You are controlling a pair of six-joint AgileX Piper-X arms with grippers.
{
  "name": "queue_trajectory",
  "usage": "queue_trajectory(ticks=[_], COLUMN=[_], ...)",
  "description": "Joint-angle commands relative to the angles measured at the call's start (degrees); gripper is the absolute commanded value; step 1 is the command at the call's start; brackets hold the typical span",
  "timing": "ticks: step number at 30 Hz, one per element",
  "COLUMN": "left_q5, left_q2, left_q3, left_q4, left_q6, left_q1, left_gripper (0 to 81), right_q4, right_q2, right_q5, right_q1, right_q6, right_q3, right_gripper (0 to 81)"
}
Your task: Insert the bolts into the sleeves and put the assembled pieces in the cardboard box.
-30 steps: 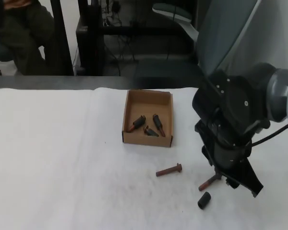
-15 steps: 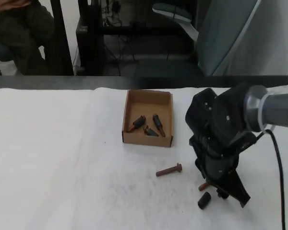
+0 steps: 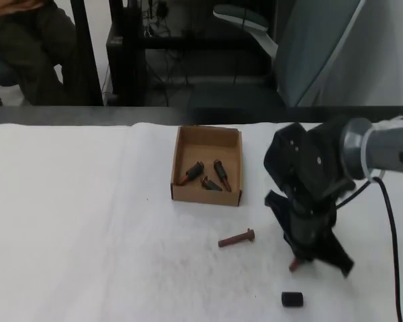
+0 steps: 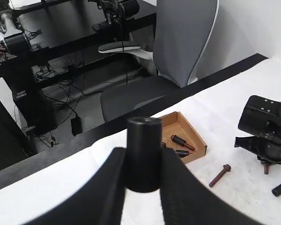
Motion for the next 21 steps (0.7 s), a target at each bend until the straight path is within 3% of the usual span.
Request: queue_trajectory(ticks=[1, 6, 9, 13, 17, 21], left_q5=[-0.60, 1.18, 6.55, 8.84, 9.66, 15.39], left_q2=[0.85, 0.95, 0.76, 0.95, 3.50, 9.51], left_q3=[0.53, 8.27, 16.00, 29.67, 42.88, 47.54], left_q4=[-1.16, -6.49, -16.30, -38.06, -62.61, -71.54], left_q6=[0.04, -0.17, -5.62, -12.68, -12.87, -12.87], left_q1=[0.12, 0.12, 0.12, -0.15, -1.36, -3.21], left_gripper=[1.8, 1.8, 1.8, 1.8, 1.8, 1.8], right_q4=[-3.33, -11.39, -21.76, -27.23, -25.94, -27.19], right_q2=[-1.20, -8.39, -16.16, -26.76, -35.80, -41.33], right_q5=[3.03, 10.77, 10.86, 5.85, -4.88, -8.36], right_q1=[0.17, 1.33, 1.42, 1.42, 3.19, 7.75], right_q6=[-13.29, -33.87, -48.31, -57.51, -67.74, -70.36], right_q3=[-3.35, -8.04, -8.58, -8.58, -7.28, -1.93], right_gripper=[0.0, 0.0, 0.0, 0.0, 0.0, 0.0])
